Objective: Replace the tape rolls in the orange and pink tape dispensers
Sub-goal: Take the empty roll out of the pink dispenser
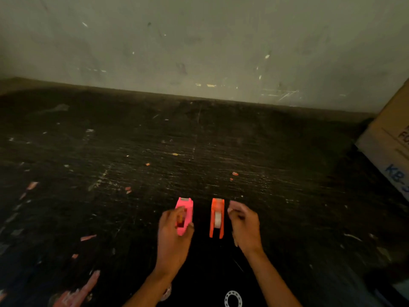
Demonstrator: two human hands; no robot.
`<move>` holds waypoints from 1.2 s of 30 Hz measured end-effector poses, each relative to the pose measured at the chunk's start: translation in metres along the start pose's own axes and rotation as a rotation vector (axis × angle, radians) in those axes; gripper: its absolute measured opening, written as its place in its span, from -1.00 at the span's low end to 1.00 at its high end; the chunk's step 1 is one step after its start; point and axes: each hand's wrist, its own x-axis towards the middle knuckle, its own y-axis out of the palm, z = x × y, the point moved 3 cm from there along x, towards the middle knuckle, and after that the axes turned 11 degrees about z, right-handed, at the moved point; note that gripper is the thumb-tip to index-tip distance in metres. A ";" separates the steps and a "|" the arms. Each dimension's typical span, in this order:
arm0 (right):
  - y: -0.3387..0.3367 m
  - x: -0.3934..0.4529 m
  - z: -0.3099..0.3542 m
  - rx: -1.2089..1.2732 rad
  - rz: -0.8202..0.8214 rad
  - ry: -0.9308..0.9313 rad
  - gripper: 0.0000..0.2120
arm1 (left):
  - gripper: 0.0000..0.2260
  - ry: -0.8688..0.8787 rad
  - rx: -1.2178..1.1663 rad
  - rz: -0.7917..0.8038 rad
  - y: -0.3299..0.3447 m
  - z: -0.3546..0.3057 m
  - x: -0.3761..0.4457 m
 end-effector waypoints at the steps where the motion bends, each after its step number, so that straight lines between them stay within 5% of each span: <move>1: 0.005 -0.001 0.009 -0.042 0.001 -0.066 -0.79 | -0.58 -0.007 0.044 -0.003 -0.009 0.008 0.003; 4: 0.027 0.002 0.028 -0.199 0.176 -0.134 -0.83 | -0.44 -0.043 0.113 0.143 -0.012 0.019 0.013; 8: 0.069 0.001 0.026 -0.489 0.360 -0.067 -0.86 | -0.66 -0.011 0.167 0.297 0.006 0.028 0.016; 12: 0.077 0.005 0.031 -0.692 0.316 0.068 -0.67 | -0.57 -0.058 0.161 0.240 0.023 0.033 0.023; 14: 0.116 -0.028 0.081 -0.756 0.138 0.127 -0.70 | -0.57 0.024 0.100 0.358 -0.027 0.045 0.025; 19: 0.110 -0.024 0.079 -0.736 0.038 0.070 -0.80 | -0.52 0.010 0.131 0.343 -0.024 0.039 0.024; 25: 0.088 -0.039 0.077 -0.396 -0.070 -0.036 -0.90 | -0.49 0.045 0.249 0.263 -0.030 0.044 0.022; 27: 0.081 -0.057 0.080 -0.327 -0.070 -0.106 -0.94 | -0.66 -0.022 -0.020 0.214 -0.039 0.036 0.007; 30: 0.081 -0.092 0.075 -0.314 -0.016 -0.196 -0.96 | -0.76 -0.292 -0.669 0.390 -0.040 0.024 -0.024; 36: 0.092 -0.148 0.049 -0.420 0.097 -0.209 -0.89 | -0.73 -0.472 -0.870 0.484 -0.039 0.023 -0.061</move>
